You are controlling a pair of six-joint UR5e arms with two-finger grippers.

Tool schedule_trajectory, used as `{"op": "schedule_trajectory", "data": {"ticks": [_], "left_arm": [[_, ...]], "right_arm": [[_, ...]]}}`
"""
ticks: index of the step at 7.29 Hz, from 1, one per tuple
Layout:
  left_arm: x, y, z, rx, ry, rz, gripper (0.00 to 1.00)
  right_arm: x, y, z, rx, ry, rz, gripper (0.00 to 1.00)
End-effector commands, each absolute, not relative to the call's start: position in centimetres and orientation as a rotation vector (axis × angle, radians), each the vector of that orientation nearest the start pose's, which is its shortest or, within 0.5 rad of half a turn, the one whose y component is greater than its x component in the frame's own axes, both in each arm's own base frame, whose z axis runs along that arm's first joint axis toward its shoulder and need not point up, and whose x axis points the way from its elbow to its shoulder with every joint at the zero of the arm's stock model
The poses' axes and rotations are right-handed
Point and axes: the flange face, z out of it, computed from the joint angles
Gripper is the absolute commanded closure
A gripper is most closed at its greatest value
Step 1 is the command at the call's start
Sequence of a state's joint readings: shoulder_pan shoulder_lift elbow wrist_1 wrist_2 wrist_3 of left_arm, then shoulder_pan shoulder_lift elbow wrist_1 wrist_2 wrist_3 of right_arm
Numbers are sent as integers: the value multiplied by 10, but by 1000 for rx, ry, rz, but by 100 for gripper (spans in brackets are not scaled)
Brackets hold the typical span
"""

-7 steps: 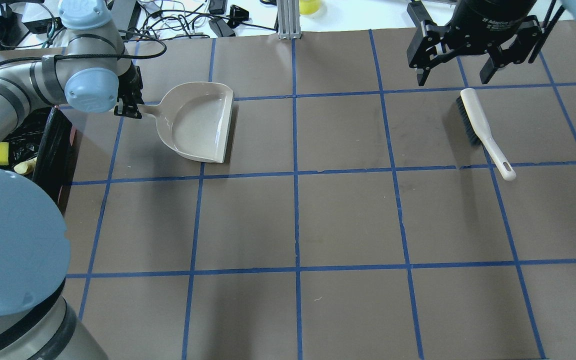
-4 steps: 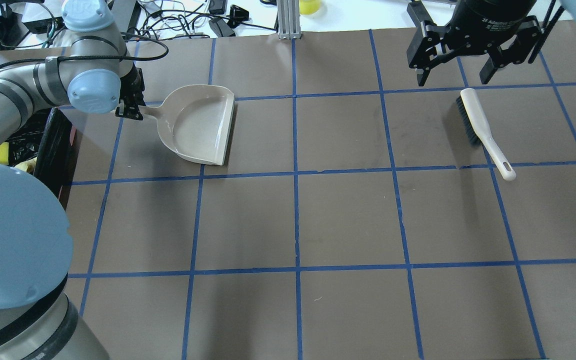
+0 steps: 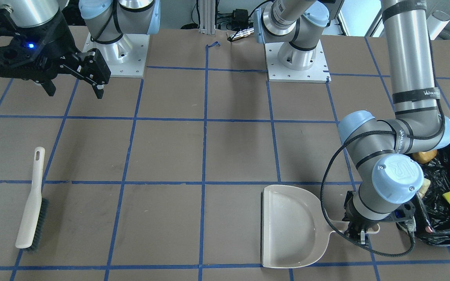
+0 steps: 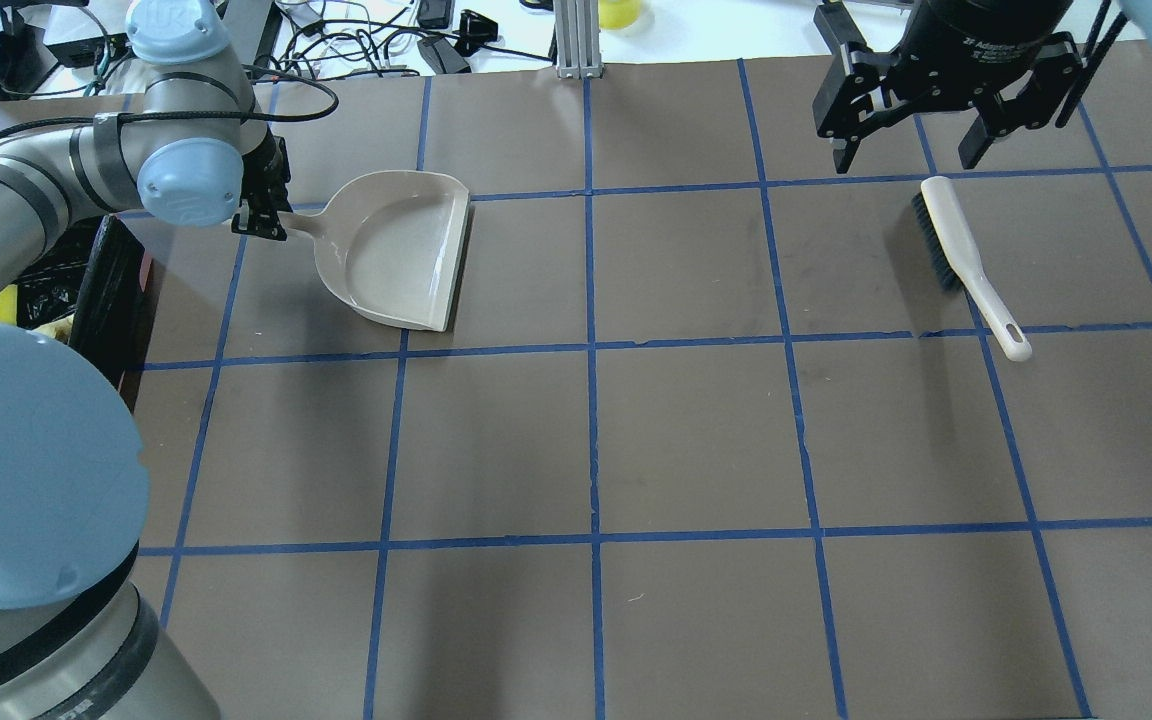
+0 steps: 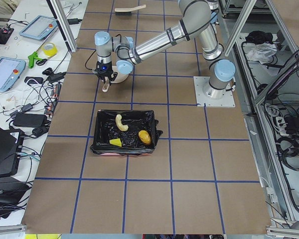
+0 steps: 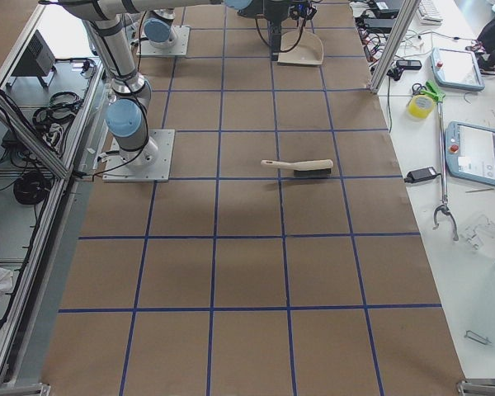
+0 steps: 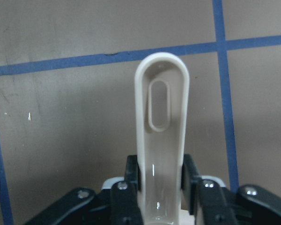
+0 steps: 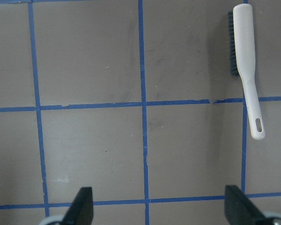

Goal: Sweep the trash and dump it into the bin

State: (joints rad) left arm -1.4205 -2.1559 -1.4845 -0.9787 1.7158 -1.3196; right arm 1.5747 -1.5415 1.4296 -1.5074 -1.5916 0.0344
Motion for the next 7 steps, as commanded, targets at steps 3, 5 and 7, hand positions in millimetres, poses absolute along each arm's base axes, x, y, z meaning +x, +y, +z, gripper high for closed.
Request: {"op": "schedule_trajectory", "data": {"ticks": [3,5,7], "left_arm": [[-14,-699,238,-2084,2246,-239,100],[-15,-697,235,-2084,2240,-232,100],[-15,-695,233,-2084,2237,-226,100]], "right_arm": [[133,-506,536,49,3161,-76,0],[133,-506,536,49,3161,-76,0],[133,-506,536,47,3161,-73,0]]}}
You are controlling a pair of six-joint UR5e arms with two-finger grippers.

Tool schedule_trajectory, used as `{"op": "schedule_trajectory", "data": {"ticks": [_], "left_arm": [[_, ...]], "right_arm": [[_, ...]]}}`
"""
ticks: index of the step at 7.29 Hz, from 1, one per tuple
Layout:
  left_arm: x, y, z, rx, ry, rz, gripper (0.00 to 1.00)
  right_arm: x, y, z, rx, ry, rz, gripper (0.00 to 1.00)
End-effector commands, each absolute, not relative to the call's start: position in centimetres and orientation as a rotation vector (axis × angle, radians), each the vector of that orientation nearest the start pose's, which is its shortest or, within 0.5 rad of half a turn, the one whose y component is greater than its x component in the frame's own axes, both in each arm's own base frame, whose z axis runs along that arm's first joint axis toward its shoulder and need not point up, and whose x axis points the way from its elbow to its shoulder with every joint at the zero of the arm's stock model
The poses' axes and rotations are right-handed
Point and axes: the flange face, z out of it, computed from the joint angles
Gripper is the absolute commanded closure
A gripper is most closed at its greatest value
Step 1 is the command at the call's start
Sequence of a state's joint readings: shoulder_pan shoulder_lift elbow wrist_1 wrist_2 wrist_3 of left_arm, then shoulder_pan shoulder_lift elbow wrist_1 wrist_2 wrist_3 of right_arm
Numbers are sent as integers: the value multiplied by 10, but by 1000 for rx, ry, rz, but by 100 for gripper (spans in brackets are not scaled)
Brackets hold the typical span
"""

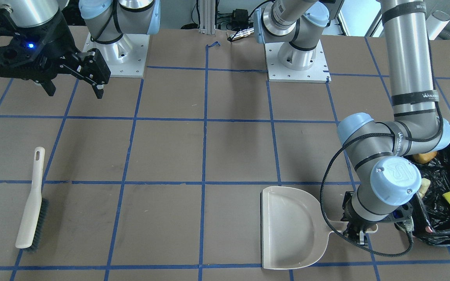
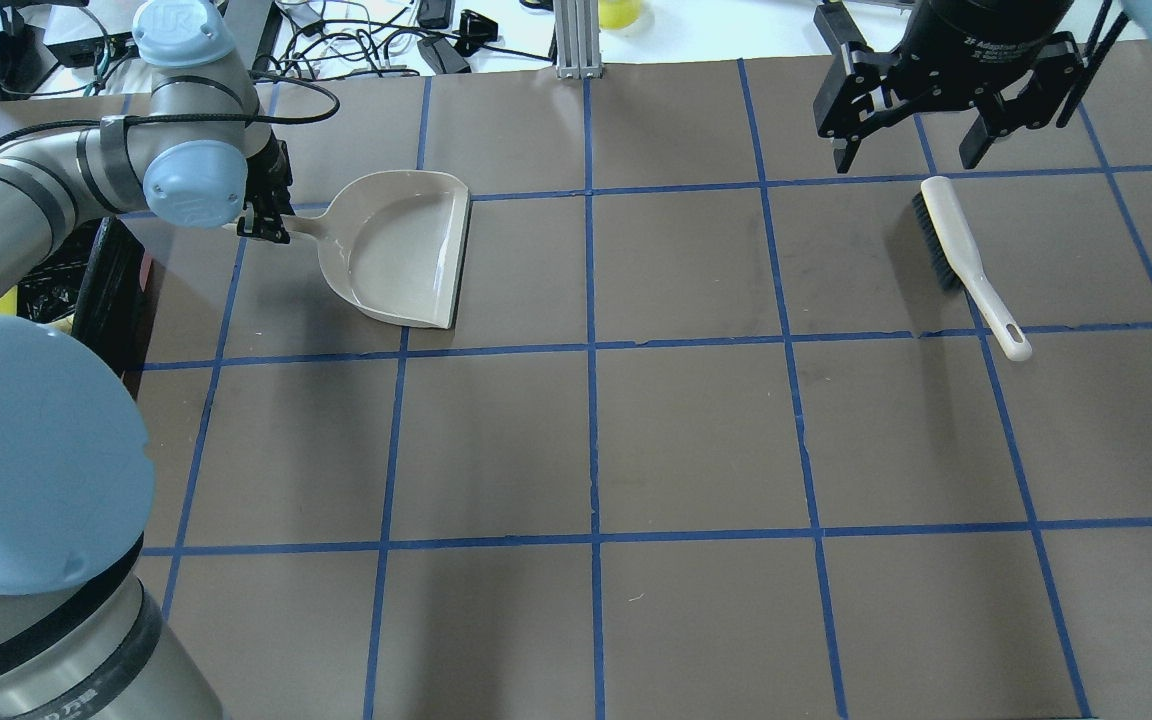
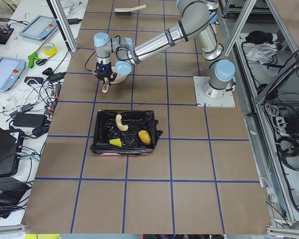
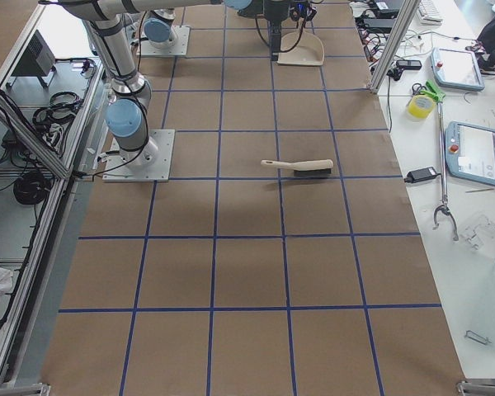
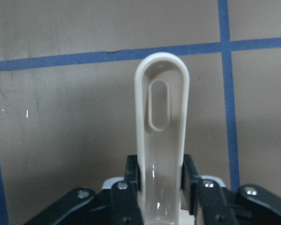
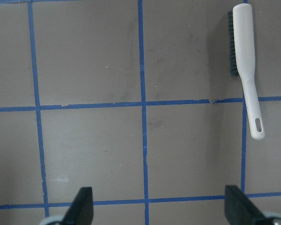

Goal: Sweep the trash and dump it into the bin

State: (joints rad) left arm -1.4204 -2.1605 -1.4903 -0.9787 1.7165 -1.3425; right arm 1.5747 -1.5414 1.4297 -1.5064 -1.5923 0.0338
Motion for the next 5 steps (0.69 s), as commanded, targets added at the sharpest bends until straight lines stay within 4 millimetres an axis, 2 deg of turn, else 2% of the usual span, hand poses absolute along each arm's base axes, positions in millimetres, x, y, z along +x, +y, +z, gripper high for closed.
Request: {"op": "schedule_trajectory", "data": {"ticks": [1,5], "left_arm": [[-15,-695,232,-2083,2236,-222,100],[-15,-695,236,-2116,2212,-232,100]], "right_arm": [[133,-507,536,49,3161,-73,0],[132,-507,535,47,3164,-71,0]]}}
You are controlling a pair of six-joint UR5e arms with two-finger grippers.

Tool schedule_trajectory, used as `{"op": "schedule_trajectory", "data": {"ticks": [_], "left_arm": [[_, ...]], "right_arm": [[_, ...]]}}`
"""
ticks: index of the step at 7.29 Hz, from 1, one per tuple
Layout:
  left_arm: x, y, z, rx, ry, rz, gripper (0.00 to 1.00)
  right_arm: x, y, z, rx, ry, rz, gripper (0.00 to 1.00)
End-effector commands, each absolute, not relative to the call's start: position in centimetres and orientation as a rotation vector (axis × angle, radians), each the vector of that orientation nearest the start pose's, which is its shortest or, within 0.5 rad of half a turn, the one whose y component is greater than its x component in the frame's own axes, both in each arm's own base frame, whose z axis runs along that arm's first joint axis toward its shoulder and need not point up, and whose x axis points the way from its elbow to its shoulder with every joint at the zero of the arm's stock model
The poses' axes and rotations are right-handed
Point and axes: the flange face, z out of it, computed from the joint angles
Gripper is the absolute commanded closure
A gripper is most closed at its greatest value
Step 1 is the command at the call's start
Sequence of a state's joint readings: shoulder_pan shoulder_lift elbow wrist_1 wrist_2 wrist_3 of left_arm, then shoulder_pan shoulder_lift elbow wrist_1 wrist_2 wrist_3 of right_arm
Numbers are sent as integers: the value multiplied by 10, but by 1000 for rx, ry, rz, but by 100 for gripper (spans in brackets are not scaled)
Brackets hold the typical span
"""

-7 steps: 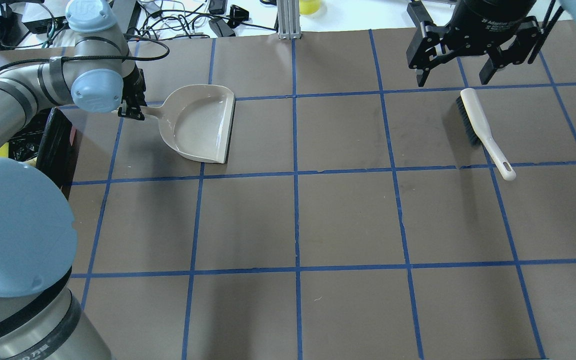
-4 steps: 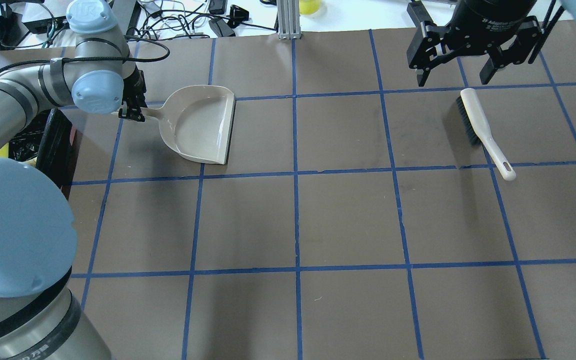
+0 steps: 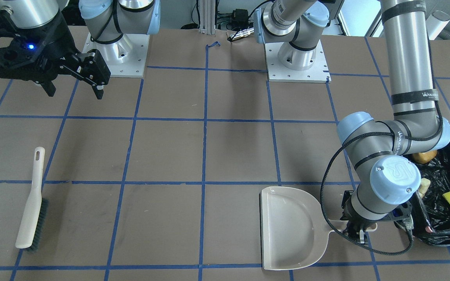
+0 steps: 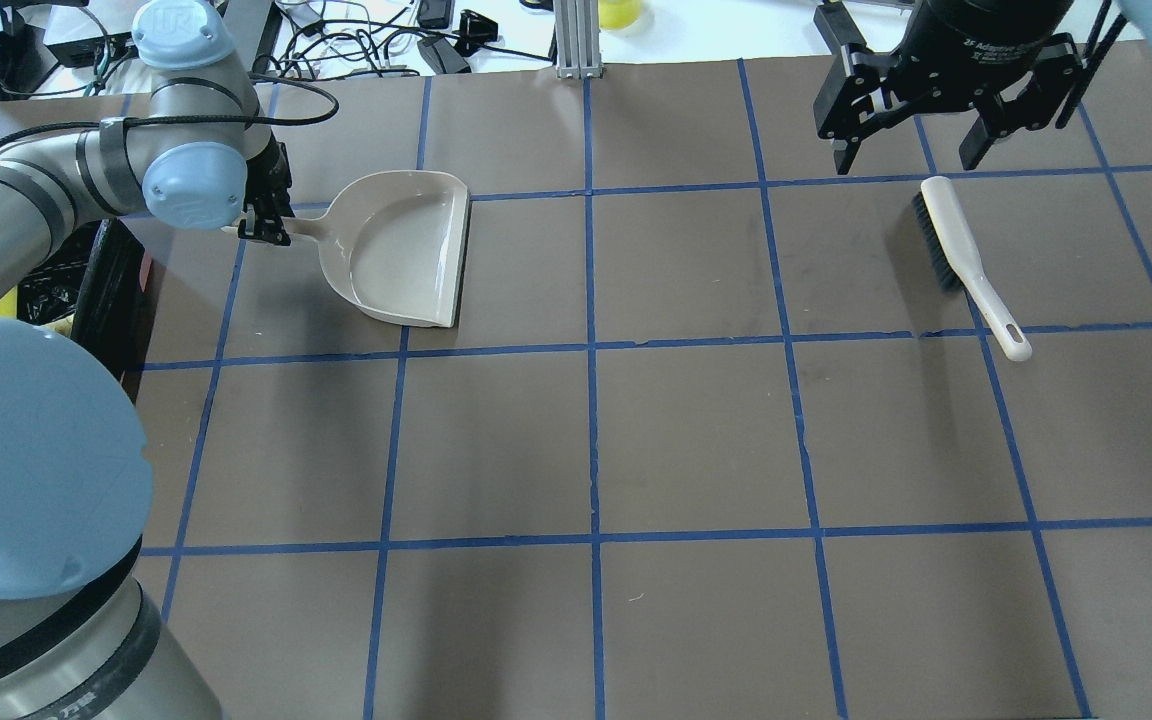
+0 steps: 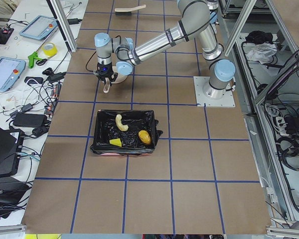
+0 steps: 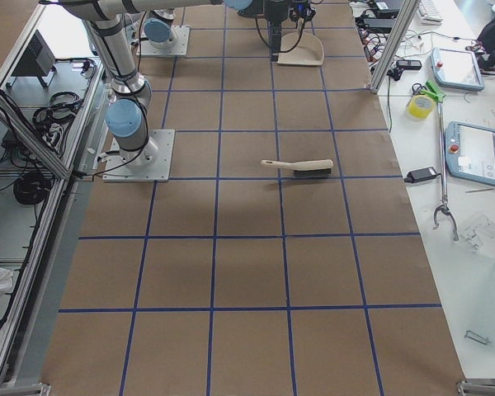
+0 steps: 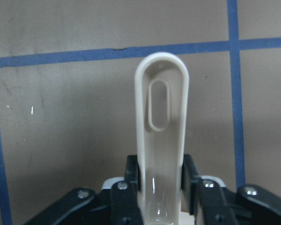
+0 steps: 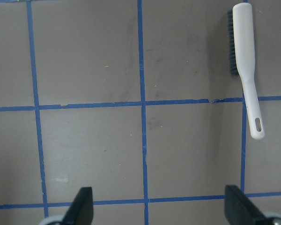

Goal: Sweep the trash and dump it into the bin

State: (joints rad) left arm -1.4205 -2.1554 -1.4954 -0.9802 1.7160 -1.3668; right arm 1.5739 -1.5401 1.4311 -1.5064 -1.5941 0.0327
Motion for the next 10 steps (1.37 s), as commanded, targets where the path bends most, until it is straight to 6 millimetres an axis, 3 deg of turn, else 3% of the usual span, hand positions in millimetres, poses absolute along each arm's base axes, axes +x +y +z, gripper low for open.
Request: {"op": "schedule_trajectory", "data": {"ticks": [1,2,5,6,8,9,10], "left_arm": [[-15,-695,236,-2134,2197,-235,100],[-15,-695,236,-2145,2188,-232,98],[-15,-693,245,-2143,2197,-251,71],[-15,-693,249,-2137,2204,-256,54],[-15,-692,247,-2135,2200,-253,34],[-16,-690,254,-2140,2204,-260,34],[-21,-687,276,-2138,2225,-293,34]], "right_arm": [[132,-507,535,47,3164,-71,0],[133,-506,535,45,3163,-71,0],[130,-507,533,1,3172,-63,0],[131,-507,534,-1,3172,-68,0],[129,-504,537,-1,3179,-75,0],[131,-504,537,-4,3176,-76,0],[132,-503,538,-6,3173,-75,0]]}}
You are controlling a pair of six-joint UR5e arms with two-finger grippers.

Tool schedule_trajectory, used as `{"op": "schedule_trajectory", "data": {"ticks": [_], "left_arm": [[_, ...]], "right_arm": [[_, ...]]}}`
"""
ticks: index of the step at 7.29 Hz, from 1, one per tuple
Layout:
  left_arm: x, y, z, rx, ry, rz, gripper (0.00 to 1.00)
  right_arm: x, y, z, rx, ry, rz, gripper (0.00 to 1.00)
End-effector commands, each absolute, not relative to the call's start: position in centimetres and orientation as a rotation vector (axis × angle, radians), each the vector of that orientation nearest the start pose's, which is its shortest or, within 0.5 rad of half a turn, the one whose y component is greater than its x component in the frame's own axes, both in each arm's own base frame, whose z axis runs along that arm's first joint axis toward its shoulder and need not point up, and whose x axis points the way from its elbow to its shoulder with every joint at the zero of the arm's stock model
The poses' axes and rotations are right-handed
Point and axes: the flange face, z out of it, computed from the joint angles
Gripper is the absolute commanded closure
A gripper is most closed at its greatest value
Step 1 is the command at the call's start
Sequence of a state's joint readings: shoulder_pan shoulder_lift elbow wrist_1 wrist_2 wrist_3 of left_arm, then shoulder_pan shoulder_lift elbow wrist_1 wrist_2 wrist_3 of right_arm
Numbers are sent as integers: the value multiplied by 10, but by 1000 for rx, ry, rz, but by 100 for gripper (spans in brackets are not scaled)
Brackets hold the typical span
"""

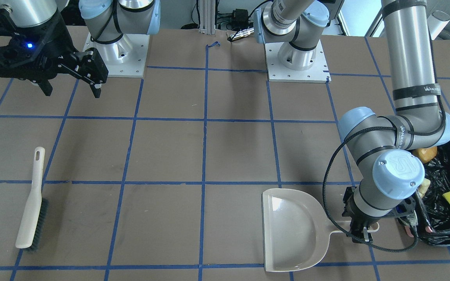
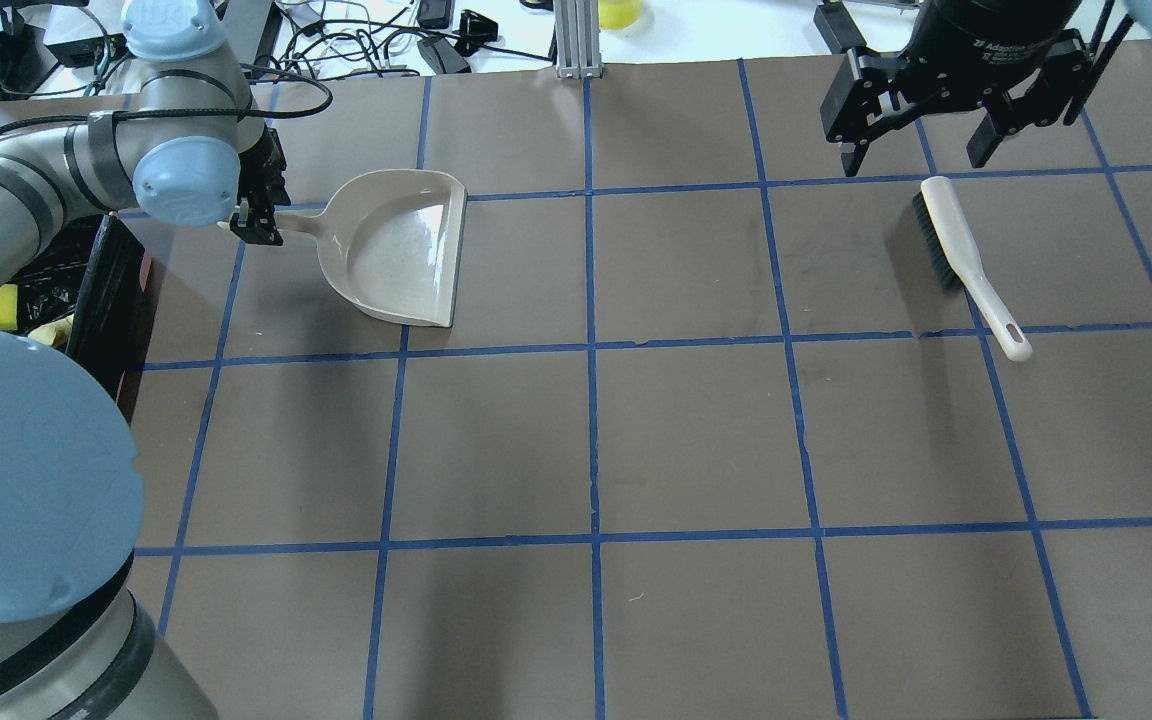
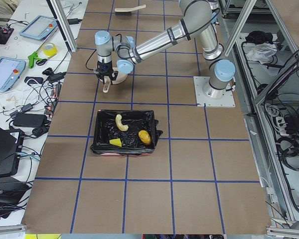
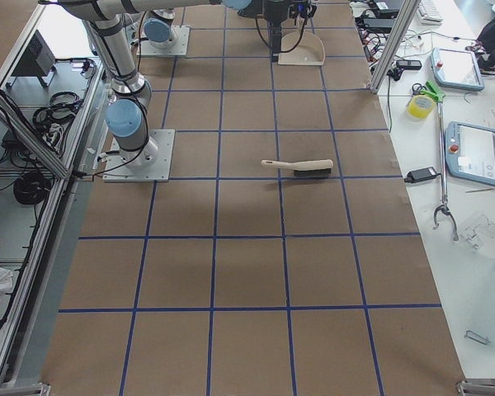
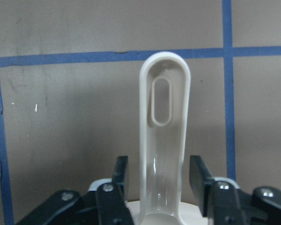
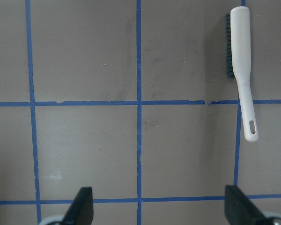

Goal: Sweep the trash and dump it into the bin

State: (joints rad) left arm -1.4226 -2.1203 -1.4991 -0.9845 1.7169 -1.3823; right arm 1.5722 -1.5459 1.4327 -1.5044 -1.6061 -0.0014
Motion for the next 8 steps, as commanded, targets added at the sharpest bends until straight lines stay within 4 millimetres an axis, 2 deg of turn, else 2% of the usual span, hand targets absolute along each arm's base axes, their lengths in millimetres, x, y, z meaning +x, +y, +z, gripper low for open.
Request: {"op": "schedule_trajectory", "data": {"ticks": [1,3,4,6,7,8], "left_arm": [[-33,-683,301,-2132,2256,-344,35],[-45,-673,345,-1828,2511,-422,34],[-54,-665,359,-1688,2599,-440,27],[-76,-644,387,-1320,2766,-384,0],[-93,-632,403,-1207,2813,-385,0],[-108,-614,413,-1107,2836,-286,0]], "right_arm": [[132,-504,537,-6,3171,-73,0],[132,-503,538,-6,3168,-75,0],[132,-503,538,-6,3165,-75,0],[132,-502,539,-6,3165,-78,0],[132,-502,539,-4,3165,-78,0],[132,-501,540,-6,3165,-80,0]]}}
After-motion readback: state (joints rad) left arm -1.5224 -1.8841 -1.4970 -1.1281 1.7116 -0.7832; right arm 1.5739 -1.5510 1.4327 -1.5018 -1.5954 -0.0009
